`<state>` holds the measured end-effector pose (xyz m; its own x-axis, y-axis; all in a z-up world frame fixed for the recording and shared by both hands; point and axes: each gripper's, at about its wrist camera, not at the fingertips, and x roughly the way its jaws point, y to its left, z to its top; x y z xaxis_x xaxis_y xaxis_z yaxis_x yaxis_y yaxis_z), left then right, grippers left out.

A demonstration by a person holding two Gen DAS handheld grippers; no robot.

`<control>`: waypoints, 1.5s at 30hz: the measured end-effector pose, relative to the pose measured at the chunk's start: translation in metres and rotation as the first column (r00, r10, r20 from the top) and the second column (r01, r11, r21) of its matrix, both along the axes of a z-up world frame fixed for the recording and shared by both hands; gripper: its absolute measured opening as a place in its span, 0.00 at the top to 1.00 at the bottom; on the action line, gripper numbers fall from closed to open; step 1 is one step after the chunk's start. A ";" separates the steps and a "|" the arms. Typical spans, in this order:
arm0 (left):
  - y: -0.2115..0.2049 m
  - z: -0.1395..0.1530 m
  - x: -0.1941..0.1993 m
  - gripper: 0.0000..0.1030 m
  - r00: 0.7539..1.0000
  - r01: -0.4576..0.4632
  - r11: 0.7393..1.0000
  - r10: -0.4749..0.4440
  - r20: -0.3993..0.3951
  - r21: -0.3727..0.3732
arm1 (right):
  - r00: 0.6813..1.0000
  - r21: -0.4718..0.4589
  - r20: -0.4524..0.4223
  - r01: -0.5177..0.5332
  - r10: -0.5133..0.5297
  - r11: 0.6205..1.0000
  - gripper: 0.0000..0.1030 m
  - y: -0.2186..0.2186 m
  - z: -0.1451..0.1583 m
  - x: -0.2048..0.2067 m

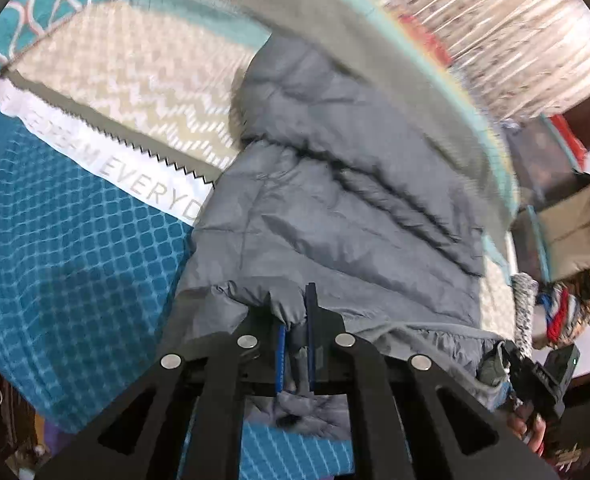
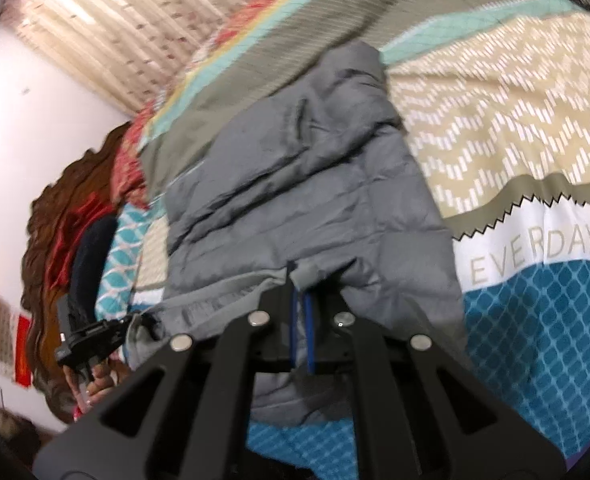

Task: Fold large clothes

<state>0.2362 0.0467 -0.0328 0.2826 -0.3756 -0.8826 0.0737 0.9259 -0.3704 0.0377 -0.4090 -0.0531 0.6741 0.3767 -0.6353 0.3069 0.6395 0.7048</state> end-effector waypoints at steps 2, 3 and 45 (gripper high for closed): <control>-0.002 -0.010 0.014 0.85 0.999 -0.011 1.000 0.012 -0.035 0.013 | 0.999 0.030 -0.013 0.032 -0.032 0.999 0.91 -0.006 -0.008 0.002; -0.001 -0.012 0.017 0.85 0.999 -0.016 1.000 0.017 -0.047 0.012 | 0.999 0.037 -0.005 0.050 -0.050 0.998 0.81 -0.009 -0.009 0.000; 0.056 0.116 -0.024 0.58 0.924 -0.099 0.974 0.013 0.383 0.204 | 0.993 -0.320 -0.116 -0.017 -0.022 0.947 1.00 0.001 -0.013 0.005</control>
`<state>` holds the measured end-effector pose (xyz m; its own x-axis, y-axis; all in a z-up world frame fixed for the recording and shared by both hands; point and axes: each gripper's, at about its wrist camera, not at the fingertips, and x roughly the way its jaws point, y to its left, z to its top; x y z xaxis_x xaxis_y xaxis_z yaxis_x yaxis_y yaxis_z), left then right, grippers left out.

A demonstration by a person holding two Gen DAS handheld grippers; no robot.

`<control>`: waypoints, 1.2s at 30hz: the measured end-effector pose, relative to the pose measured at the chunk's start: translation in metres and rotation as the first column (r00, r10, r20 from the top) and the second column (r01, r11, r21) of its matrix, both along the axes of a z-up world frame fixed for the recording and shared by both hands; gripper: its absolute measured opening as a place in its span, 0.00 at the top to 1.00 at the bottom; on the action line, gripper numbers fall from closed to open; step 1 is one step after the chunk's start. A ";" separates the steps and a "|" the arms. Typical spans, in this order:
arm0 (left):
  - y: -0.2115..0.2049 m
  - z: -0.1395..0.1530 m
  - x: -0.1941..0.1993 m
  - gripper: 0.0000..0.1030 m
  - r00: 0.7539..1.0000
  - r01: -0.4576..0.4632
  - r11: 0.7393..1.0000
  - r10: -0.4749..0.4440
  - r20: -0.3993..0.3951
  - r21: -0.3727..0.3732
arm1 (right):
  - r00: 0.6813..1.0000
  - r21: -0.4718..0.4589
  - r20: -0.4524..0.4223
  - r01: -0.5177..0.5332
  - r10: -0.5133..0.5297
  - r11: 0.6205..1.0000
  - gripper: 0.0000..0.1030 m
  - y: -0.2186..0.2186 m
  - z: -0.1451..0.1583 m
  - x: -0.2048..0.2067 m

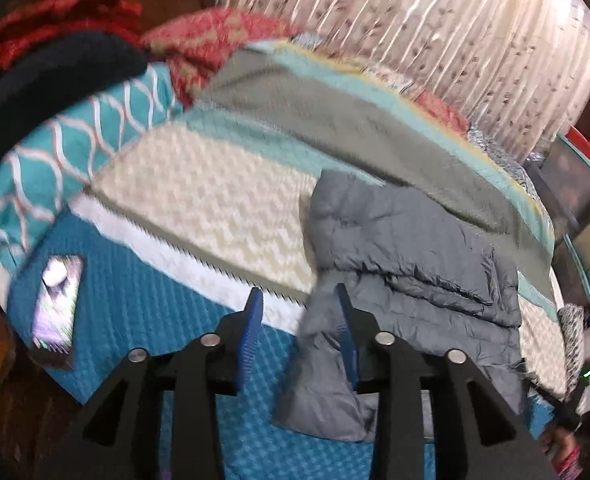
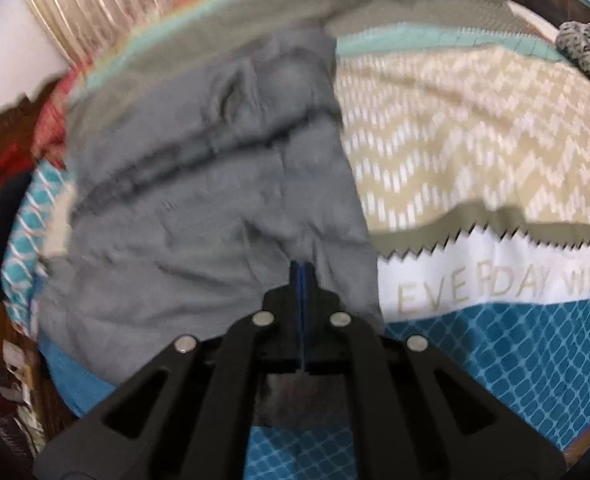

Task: Fold large clothes

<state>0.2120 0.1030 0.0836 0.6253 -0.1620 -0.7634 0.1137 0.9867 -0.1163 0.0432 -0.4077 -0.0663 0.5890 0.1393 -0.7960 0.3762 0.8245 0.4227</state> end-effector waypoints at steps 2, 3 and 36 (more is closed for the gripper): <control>-0.005 0.002 -0.005 0.53 0.998 0.052 0.998 -0.053 0.018 0.035 | 0.997 0.011 0.076 0.026 -0.027 1.000 0.98 -0.009 0.015 -0.014; -0.009 0.000 -0.005 0.52 0.996 0.079 0.995 -0.081 0.023 0.053 | 0.995 0.015 0.089 0.031 -0.032 0.999 0.91 -0.011 0.018 -0.018; -0.078 -0.068 -0.005 0.85 0.959 0.284 0.950 -0.280 -0.044 0.128 | 0.963 0.019 0.241 -0.125 0.117 0.992 0.99 -0.014 0.040 -0.002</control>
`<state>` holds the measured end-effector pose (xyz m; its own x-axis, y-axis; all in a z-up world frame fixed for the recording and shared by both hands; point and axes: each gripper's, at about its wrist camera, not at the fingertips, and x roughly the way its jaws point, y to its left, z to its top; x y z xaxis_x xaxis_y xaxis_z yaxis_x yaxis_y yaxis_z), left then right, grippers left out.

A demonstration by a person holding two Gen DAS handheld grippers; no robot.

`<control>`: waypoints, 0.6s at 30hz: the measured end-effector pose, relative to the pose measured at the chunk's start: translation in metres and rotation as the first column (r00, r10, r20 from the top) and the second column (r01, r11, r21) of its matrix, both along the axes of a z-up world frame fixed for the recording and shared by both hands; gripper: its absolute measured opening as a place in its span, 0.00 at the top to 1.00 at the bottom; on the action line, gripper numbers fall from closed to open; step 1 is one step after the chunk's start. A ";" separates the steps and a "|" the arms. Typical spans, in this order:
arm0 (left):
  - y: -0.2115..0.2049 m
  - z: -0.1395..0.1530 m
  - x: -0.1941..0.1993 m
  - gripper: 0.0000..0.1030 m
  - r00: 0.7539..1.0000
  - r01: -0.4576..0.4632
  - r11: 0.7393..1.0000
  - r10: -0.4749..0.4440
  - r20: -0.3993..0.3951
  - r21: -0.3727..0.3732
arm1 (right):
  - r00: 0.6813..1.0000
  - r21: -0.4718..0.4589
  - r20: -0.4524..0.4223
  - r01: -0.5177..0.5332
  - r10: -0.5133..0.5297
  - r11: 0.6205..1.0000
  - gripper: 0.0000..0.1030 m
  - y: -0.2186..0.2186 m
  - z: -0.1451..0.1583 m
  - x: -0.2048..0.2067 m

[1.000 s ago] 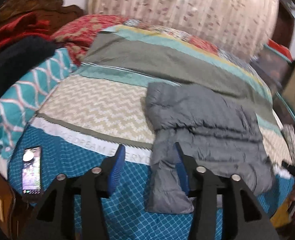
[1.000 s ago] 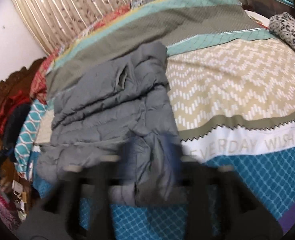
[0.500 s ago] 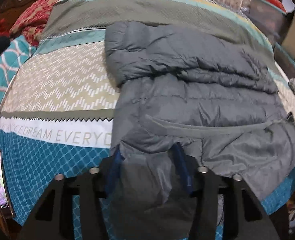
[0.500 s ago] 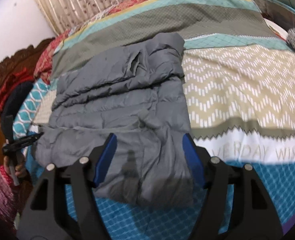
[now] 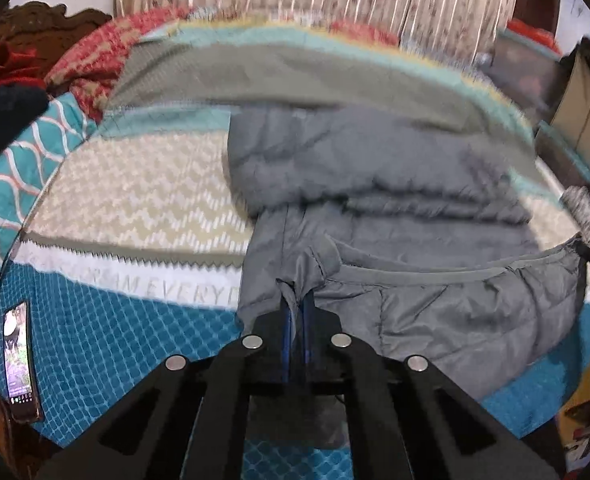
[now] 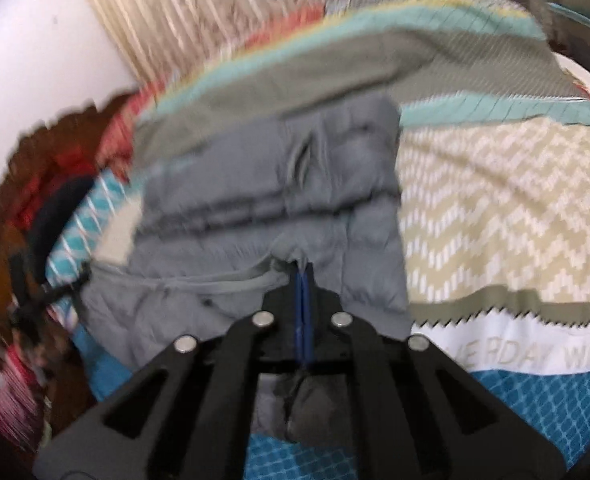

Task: Fold large clothes

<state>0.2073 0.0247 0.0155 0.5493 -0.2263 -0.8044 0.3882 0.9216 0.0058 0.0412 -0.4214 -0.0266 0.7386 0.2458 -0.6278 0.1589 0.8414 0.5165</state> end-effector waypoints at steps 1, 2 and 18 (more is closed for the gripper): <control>-0.003 0.007 0.003 0.85 1.000 -0.002 1.000 0.002 0.018 -0.004 | 1.000 0.003 0.022 0.019 -0.019 1.000 0.99 -0.007 0.007 -0.002; -0.006 0.014 0.007 0.85 0.999 -0.005 1.000 0.005 0.035 -0.008 | 0.999 0.006 0.038 0.035 -0.035 0.999 0.99 -0.013 0.012 0.000; -0.077 -0.092 0.108 0.85 0.997 -0.061 0.959 0.070 -0.022 0.277 | 0.961 -0.081 -0.253 0.097 -0.114 0.992 0.99 -0.033 -0.090 0.117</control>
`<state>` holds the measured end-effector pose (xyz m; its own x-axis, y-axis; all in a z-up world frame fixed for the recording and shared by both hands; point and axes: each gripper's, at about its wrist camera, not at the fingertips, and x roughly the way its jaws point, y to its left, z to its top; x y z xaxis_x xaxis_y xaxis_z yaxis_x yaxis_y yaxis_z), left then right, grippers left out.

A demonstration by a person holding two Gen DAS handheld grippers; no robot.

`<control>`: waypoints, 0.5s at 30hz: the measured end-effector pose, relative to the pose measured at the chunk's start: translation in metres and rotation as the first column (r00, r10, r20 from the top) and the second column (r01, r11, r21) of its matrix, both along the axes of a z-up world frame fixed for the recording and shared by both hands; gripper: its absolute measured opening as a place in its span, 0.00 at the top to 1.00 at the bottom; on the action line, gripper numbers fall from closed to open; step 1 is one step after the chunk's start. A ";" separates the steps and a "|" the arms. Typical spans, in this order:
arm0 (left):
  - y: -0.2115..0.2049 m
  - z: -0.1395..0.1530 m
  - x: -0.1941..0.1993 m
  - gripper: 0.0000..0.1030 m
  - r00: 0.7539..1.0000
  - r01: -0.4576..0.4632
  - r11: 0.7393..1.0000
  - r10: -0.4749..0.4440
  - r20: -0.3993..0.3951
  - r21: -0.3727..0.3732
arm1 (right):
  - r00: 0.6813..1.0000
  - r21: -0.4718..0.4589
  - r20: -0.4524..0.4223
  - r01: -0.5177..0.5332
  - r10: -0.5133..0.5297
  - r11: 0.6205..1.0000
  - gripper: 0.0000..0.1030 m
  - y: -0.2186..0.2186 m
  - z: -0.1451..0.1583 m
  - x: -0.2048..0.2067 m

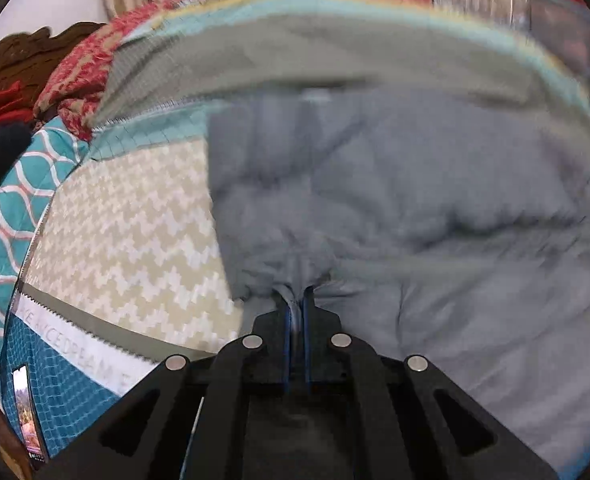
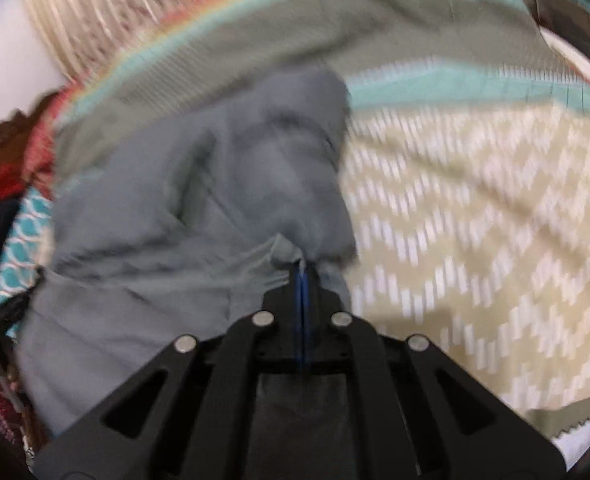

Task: Fold large clothes

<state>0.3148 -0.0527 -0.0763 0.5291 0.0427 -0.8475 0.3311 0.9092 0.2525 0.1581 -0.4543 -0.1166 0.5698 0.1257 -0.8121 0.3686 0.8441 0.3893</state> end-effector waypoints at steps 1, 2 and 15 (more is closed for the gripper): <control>-0.005 -0.019 0.000 0.85 1.000 0.009 0.998 -0.010 0.004 0.063 | 1.000 0.031 -0.005 0.010 -0.010 0.999 0.99 -0.001 -0.011 -0.001; -0.007 -0.024 -0.002 0.85 1.000 0.016 0.995 -0.018 0.021 0.095 | 1.000 0.050 0.018 0.024 -0.025 0.998 0.99 -0.002 -0.013 -0.003; 0.034 0.073 -0.050 0.70 0.989 0.005 0.997 0.005 0.148 -0.073 | 0.962 -0.045 0.274 -0.003 0.015 0.999 0.50 0.026 0.086 -0.075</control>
<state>0.2652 -0.0184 -0.0035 0.6486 -0.0160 -0.7609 0.2950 0.9269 0.2320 0.0829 -0.4283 -0.0309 0.7704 0.0998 -0.6297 0.2454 0.8652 0.4373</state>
